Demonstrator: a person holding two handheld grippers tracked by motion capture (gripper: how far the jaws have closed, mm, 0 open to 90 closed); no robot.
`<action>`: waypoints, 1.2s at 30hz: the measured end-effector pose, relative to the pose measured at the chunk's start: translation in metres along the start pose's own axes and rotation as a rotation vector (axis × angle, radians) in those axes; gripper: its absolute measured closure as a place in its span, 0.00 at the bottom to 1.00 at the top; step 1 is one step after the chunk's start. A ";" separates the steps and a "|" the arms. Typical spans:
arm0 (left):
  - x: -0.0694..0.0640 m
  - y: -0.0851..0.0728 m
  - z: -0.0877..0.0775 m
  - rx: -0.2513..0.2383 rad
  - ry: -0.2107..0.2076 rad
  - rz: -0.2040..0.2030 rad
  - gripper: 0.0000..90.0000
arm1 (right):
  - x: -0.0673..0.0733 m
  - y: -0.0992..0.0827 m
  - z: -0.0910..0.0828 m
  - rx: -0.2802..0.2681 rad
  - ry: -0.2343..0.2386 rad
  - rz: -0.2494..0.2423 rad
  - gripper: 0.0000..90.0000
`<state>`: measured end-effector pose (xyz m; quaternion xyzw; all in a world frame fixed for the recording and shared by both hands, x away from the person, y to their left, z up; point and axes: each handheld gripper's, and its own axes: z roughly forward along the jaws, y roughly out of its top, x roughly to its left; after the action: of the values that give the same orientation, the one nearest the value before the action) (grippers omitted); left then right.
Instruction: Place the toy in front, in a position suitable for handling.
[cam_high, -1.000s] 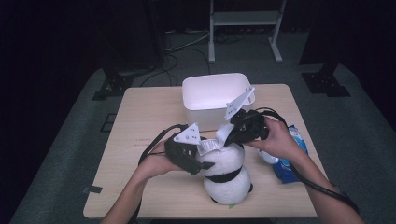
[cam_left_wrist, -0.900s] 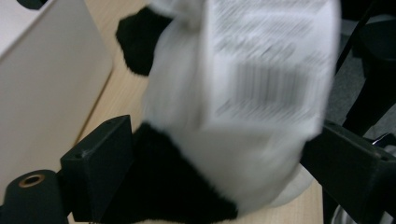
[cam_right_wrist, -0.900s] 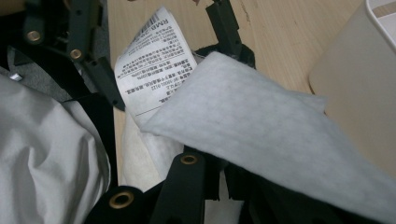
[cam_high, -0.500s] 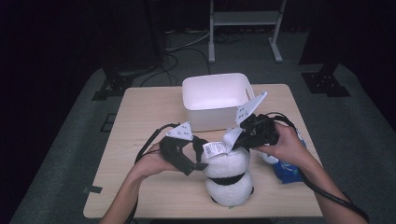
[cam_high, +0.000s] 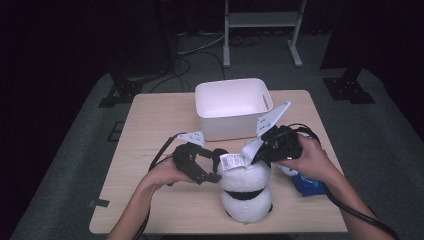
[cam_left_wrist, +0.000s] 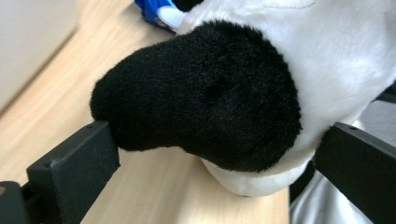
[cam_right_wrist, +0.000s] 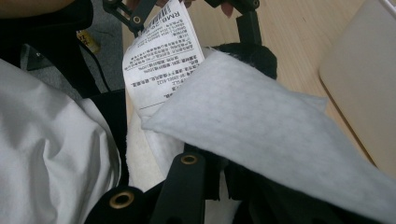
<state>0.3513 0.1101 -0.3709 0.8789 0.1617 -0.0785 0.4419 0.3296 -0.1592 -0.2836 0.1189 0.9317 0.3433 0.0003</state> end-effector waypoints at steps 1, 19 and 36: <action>0.000 0.000 0.000 -0.003 -0.001 0.000 0.00 | 0.000 0.000 0.000 0.001 0.001 0.000 0.95; -0.002 -0.001 -0.007 -0.004 0.013 0.033 0.13 | 0.004 0.017 0.007 0.032 -0.001 -0.027 0.95; -0.027 0.013 -0.016 0.009 0.137 0.149 0.13 | 0.003 0.021 0.014 0.036 -0.004 -0.033 0.95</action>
<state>0.3303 0.1095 -0.3437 0.8938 0.1253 0.0140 0.4304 0.3325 -0.1344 -0.2804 0.1042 0.9395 0.3263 0.0059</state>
